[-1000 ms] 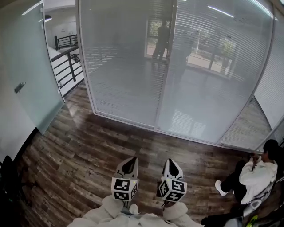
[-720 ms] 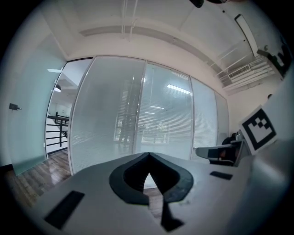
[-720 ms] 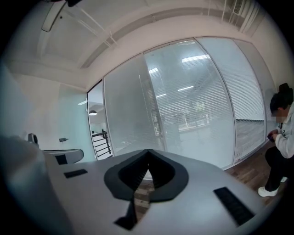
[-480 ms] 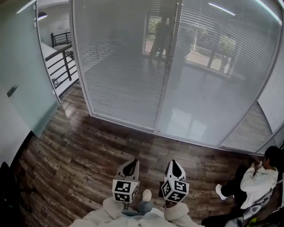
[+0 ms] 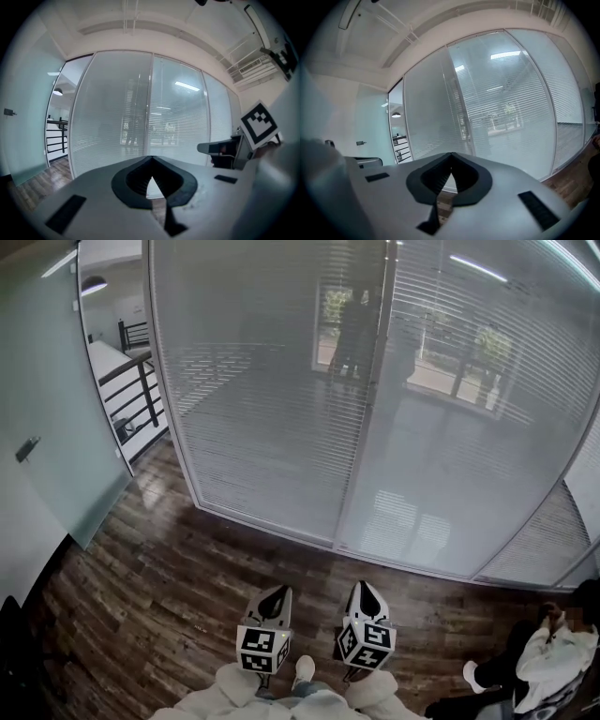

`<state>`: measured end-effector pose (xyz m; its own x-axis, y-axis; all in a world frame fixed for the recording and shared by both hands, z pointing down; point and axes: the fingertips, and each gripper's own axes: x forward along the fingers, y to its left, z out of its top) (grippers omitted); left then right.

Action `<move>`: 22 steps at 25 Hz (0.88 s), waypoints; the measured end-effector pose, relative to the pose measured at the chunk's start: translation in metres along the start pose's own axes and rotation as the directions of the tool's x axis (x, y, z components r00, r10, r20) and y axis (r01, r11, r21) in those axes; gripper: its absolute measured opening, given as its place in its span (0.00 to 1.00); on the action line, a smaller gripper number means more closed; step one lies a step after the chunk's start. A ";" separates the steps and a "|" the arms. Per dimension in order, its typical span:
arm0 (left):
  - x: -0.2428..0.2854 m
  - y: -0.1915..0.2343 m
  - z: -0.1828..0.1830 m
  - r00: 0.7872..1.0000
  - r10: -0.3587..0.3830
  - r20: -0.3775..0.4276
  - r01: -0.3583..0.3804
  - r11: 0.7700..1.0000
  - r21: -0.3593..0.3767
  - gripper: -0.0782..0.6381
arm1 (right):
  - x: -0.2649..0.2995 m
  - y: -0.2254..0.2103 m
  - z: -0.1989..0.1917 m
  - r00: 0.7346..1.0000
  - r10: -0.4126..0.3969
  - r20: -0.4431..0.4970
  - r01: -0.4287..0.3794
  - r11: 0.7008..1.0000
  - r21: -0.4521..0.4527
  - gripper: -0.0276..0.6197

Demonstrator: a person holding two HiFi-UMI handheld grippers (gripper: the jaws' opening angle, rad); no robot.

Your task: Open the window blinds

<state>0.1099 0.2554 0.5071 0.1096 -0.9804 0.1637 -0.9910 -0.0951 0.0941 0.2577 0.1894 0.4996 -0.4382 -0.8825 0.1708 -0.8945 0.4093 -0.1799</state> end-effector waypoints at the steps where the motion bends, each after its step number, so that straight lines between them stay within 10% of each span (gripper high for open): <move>1: 0.014 0.005 0.001 1.000 0.005 0.001 -0.005 1.000 0.000 0.11 | 0.015 -0.003 0.001 1.000 0.006 0.002 -0.006 1.000 0.002 0.06; 22: 0.236 0.062 0.037 1.000 -0.020 0.002 0.020 1.000 0.006 0.11 | 0.234 -0.062 0.040 1.000 0.004 -0.015 -0.004 1.000 0.008 0.06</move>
<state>0.0713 0.0120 0.5151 0.1291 -0.9787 0.1599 -0.9891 -0.1155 0.0917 0.2137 -0.0516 0.5121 -0.4432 -0.8772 0.1845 -0.8919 0.4110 -0.1884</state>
